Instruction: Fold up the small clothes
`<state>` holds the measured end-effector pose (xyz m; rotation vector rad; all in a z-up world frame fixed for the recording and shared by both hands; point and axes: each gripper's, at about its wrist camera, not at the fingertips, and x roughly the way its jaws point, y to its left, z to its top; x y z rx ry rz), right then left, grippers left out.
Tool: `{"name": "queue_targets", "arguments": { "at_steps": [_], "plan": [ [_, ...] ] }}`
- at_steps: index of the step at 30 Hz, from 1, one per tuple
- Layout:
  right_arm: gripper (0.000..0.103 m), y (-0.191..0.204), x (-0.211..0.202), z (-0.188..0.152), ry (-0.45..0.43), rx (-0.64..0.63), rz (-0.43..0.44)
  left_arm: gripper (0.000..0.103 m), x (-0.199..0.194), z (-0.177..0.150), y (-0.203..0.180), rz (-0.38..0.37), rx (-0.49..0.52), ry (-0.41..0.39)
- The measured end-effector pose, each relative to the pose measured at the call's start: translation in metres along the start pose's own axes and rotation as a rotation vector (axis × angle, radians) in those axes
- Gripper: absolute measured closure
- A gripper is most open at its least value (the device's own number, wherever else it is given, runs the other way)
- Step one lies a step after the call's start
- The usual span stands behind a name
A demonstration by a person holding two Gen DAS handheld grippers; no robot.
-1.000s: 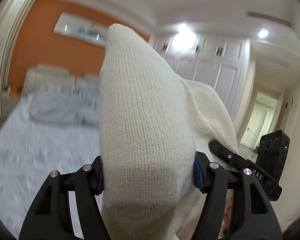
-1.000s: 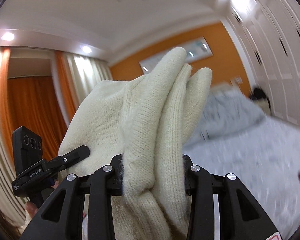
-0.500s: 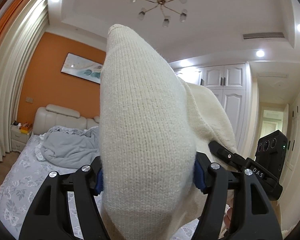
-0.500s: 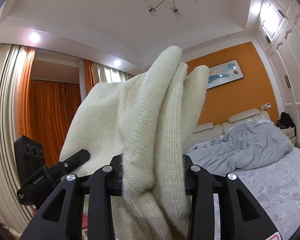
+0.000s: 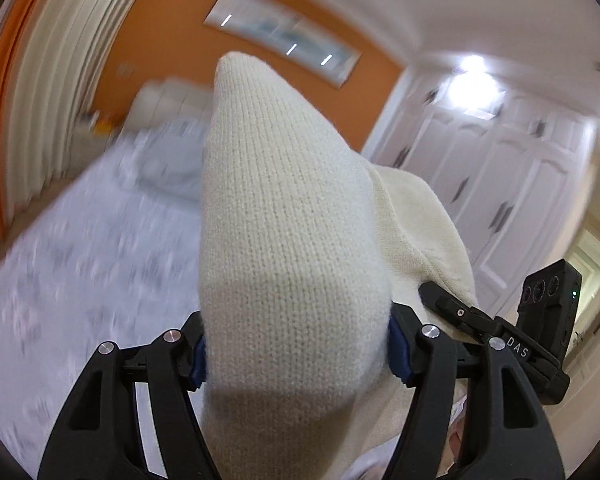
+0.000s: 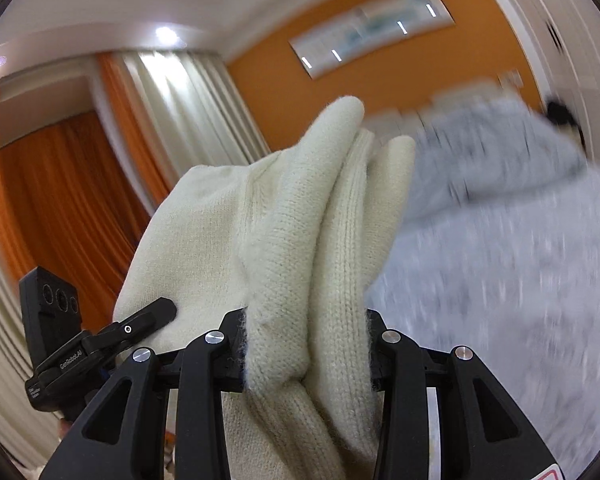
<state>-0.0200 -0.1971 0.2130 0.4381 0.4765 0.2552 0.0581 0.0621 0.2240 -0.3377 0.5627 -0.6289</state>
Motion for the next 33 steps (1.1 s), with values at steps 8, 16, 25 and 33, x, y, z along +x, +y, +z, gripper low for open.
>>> {"name": "queue_targets", "arguments": {
  "at_steps": [8, 16, 25, 33],
  "plan": [
    [0.068, -0.046, 0.069, -0.058, 0.176, 0.095, -0.082, 0.04, 0.072, -0.057, 0.063, 0.099, -0.095, 0.199],
    [0.068, -0.052, 0.097, -0.064, 0.192, 0.117, -0.091, 0.04, 0.086, -0.061, 0.079, 0.126, -0.093, 0.226],
    [0.066, -0.067, 0.126, -0.091, 0.246, 0.128, -0.106, 0.039, 0.1, -0.075, 0.096, 0.163, -0.094, 0.267],
    [0.049, -0.152, 0.147, -0.178, 0.427, 0.282, -0.286, 0.031, 0.128, -0.169, 0.172, 0.356, -0.194, 0.399]
  ]
}}
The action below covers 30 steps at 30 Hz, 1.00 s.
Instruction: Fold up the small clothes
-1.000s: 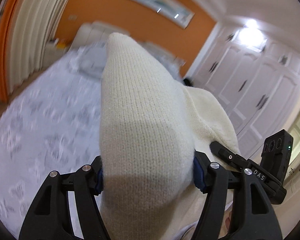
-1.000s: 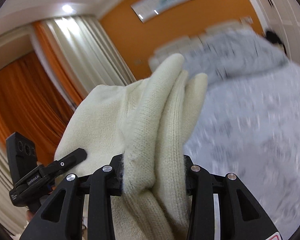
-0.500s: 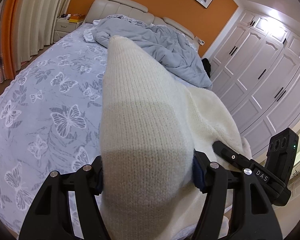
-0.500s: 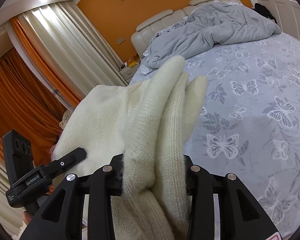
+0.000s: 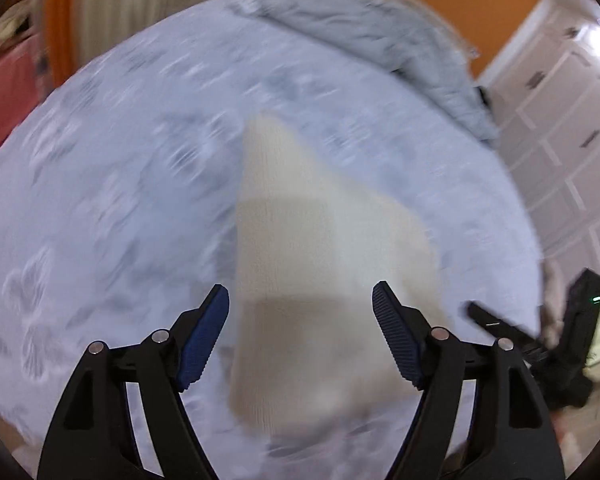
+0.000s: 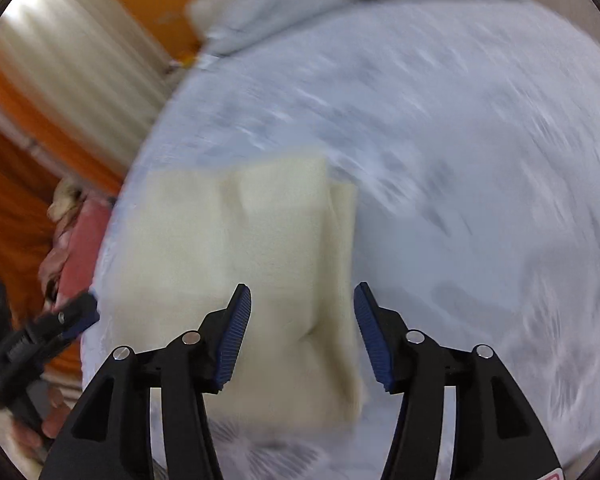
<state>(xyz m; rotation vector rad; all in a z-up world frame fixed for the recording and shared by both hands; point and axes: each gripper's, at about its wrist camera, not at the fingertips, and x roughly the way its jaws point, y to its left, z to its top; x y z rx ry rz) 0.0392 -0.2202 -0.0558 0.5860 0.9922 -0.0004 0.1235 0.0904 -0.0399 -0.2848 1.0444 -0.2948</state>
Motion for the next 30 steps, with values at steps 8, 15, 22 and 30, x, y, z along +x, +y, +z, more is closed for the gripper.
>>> {"name": "queue_targets", "arguments": {
  "at_steps": [8, 15, 22, 30],
  "plan": [
    [0.031, 0.024, 0.029, 0.039, 0.063, -0.06, 0.014, 0.025, -0.004, 0.006, 0.022, -0.044, -0.102, 0.008],
    [0.077, 0.065, 0.064, 0.027, 0.134, -0.199, -0.014, 0.022, 0.001, -0.005, 0.007, -0.028, -0.079, 0.026],
    [0.077, 0.05, 0.035, 0.035, 0.05, -0.225, -0.039, 0.018, -0.006, -0.016, 0.02, -0.014, -0.102, 0.018],
    [0.016, -0.003, 0.038, 0.013, 0.106, -0.037, 0.059, 0.01, 0.012, -0.027, 0.04, -0.076, -0.204, 0.063]
  ]
}}
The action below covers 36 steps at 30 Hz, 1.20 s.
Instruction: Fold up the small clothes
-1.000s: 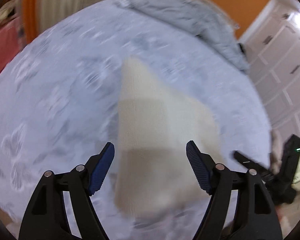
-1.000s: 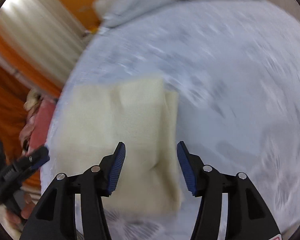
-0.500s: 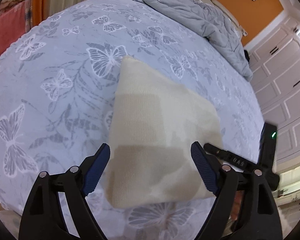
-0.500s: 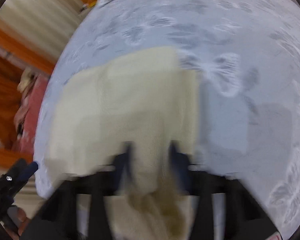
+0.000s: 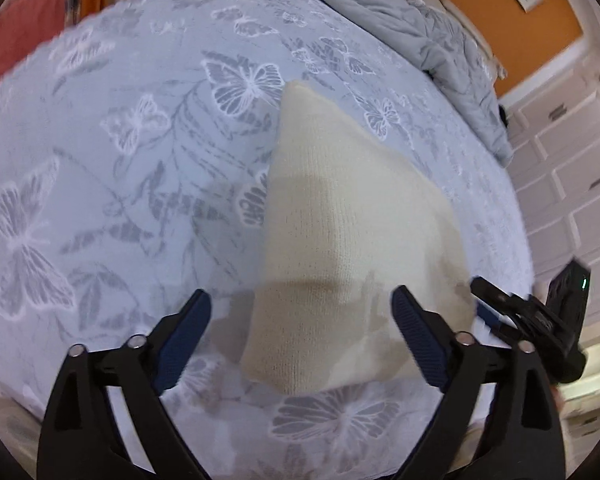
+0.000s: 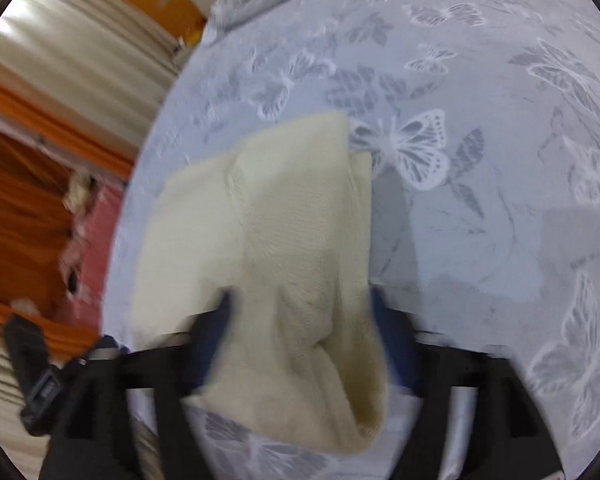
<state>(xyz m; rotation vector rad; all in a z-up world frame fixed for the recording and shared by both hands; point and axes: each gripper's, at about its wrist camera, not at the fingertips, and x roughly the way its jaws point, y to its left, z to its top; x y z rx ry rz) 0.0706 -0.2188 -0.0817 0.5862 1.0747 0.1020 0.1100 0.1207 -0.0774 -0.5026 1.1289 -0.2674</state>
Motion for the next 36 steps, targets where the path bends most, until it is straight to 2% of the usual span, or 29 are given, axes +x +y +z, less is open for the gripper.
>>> {"name": "queue_targets", "arguments": {
  "at_steps": [3, 5, 6, 7, 8, 9, 11, 13, 15, 16, 18, 19, 20, 22, 23, 24, 25, 27, 28, 29, 31, 33, 34, 35, 36],
  "plan": [
    [0.016, -0.013, 0.04, -0.004, 0.159, 0.063, 0.025, 0.009, 0.016, 0.005, 0.014, -0.119, -0.124, 0.047],
    [0.014, -0.017, 0.062, -0.005, 0.198, 0.132, 0.052, 0.008, 0.031, 0.009, 0.02, -0.169, -0.188, 0.083],
    [0.014, -0.015, 0.062, -0.005, 0.167, 0.142, 0.06, 0.008, 0.044, 0.012, 0.026, -0.165, -0.234, 0.113],
    [0.04, -0.007, 0.062, -0.001, 0.157, 0.148, 0.094, 0.009, 0.053, 0.011, 0.028, -0.168, -0.255, 0.136],
    [0.055, 0.001, 0.058, 0.003, 0.143, 0.146, 0.055, 0.02, 0.062, 0.012, 0.028, -0.185, -0.265, 0.158],
    [0.063, 0.01, 0.051, 0.009, 0.123, 0.115, 0.045, 0.024, 0.066, 0.014, 0.026, -0.194, -0.272, 0.172],
    [0.07, 0.036, 0.022, 0.019, 0.037, 0.009, 0.055, 0.04, 0.056, 0.023, 0.007, -0.149, -0.237, 0.144],
    [0.072, 0.059, -0.021, 0.031, -0.069, -0.073, 0.077, 0.055, 0.033, 0.031, -0.022, -0.149, -0.125, 0.096],
    [0.072, 0.068, -0.052, 0.04, -0.153, -0.125, 0.074, 0.061, 0.009, 0.038, -0.05, -0.164, -0.017, 0.035],
    [0.072, 0.065, -0.069, 0.042, -0.19, -0.139, 0.075, 0.062, -0.006, 0.04, -0.067, -0.188, 0.04, -0.005],
    [0.069, 0.047, -0.07, 0.045, -0.202, -0.123, 0.068, 0.061, -0.01, 0.04, -0.082, -0.197, 0.088, -0.018],
    [0.061, 0.036, -0.06, 0.047, -0.181, -0.114, 0.053, 0.056, -0.002, 0.037, -0.089, -0.18, 0.111, -0.001],
    [0.057, 0.013, -0.03, 0.048, -0.097, -0.076, 0.01, 0.053, 0.011, 0.032, -0.092, -0.14, 0.126, 0.014],
    [0.056, -0.032, 0.01, 0.046, 0.067, 0.056, -0.115, 0.056, 0.043, 0.017, -0.088, -0.009, 0.15, 0.053],
    [0.055, -0.05, 0.013, 0.042, 0.095, 0.131, -0.12, 0.056, 0.056, 0.008, -0.083, 0.049, 0.145, 0.087],
    [0.055, -0.058, -0.001, 0.038, 0.045, 0.17, -0.029, 0.054, 0.061, 0.002, -0.076, 0.052, 0.12, 0.106],
    [0.054, -0.06, -0.017, 0.034, -0.003, 0.178, -0.007, 0.052, 0.057, -0.001, -0.072, 0.022, 0.09, 0.092],
    [0.046, -0.059, -0.032, 0.029, -0.033, 0.166, 0.01, 0.034, 0.046, -0.008, -0.067, 0.012, 0.074, 0.072],
    [0.034, -0.06, -0.035, 0.024, -0.034, 0.172, 0.036, 0.023, 0.042, -0.011, -0.064, 0.018, 0.077, 0.067],
    [0.028, -0.06, -0.032, 0.022, -0.019, 0.181, 0.048, 0.021, 0.041, -0.013, -0.063, 0.015, 0.079, 0.064],
    [0.028, -0.063, -0.015, 0.018, 0.03, 0.198, 0.052, 0.021, 0.046, -0.015, -0.059, 0.027, 0.087, 0.09],
    [0.028, -0.06, 0.009, 0.012, 0.074, 0.193, 0.005, 0.022, 0.055, -0.017, -0.057, 0.058, 0.089, 0.127],
    [0.035, -0.057, 0.017, 0.009, 0.086, 0.186, -0.007, 0.022, 0.057, -0.018, -0.061, 0.075, 0.109, 0.132],
    [0.055, -0.053, 0.017, 0.006, 0.07, 0.166, -0.017, 0.023, 0.059, -0.02, -0.065, 0.097, 0.143, 0.131],
    [0.068, -0.046, 0.016, 0.009, 0.055, 0.138, -0.005, 0.025, 0.06, -0.022, -0.071, 0.129, 0.186, 0.13]
  ]
}}
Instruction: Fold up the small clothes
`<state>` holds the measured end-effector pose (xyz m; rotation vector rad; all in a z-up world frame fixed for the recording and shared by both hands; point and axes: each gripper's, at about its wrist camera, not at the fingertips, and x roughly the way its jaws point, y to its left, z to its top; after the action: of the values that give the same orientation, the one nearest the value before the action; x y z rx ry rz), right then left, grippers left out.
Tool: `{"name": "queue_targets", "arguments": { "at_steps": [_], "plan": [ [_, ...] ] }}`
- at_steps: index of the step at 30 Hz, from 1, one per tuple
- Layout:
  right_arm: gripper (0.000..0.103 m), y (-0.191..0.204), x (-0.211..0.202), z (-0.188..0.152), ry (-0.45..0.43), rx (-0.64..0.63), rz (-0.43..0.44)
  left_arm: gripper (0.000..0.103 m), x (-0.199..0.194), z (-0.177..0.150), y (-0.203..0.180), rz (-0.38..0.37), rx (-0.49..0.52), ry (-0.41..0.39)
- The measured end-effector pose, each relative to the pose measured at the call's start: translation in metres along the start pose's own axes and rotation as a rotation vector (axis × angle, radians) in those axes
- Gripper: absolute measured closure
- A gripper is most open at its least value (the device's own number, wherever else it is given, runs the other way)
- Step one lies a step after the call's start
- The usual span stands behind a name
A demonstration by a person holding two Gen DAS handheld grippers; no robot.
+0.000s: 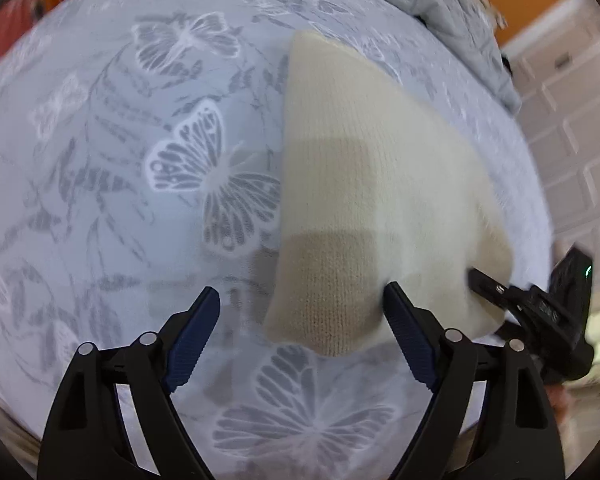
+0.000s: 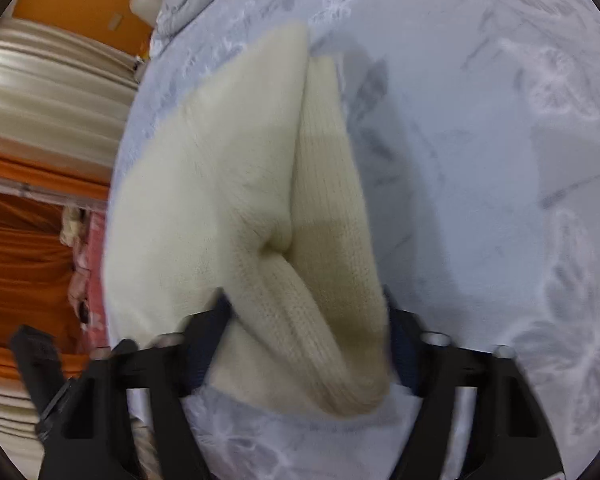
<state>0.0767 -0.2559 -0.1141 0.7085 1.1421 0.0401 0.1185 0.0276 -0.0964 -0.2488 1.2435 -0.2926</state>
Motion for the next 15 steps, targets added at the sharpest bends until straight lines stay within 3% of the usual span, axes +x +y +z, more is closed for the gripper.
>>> {"name": "queue_targets", "arguments": {
  "at_steps": [2, 5, 8, 11, 13, 14, 15],
  "plan": [
    [0.078, 0.018, -0.016, -0.002, -0.042, -0.042, 0.009, 0.039, 0.004, -0.001, -0.007, 0.021, 0.051, 0.014],
    [0.08, 0.018, -0.045, -0.007, -0.105, -0.069, 0.036, 0.05, 0.002, -0.002, -0.013, 0.039, 0.095, 0.029],
    [0.072, 0.001, -0.018, -0.015, -0.029, -0.069, -0.061, 0.045, 0.007, -0.001, -0.007, 0.038, 0.094, 0.057],
    [0.066, -0.015, -0.034, -0.018, -0.025, 0.041, 0.025, 0.041, -0.006, -0.013, 0.002, 0.001, 0.115, 0.046],
    [0.063, -0.013, -0.049, -0.019, -0.041, 0.039, 0.053, 0.034, -0.019, -0.029, 0.0, 0.026, 0.19, 0.025],
    [0.054, -0.013, -0.054, -0.02, -0.026, 0.037, 0.064, 0.032, -0.022, -0.036, 0.0, 0.046, 0.222, 0.016],
    [0.051, -0.014, -0.054, -0.02, -0.013, 0.036, 0.068, 0.032, -0.022, -0.044, 0.0, 0.066, 0.248, 0.012]
  ]
}}
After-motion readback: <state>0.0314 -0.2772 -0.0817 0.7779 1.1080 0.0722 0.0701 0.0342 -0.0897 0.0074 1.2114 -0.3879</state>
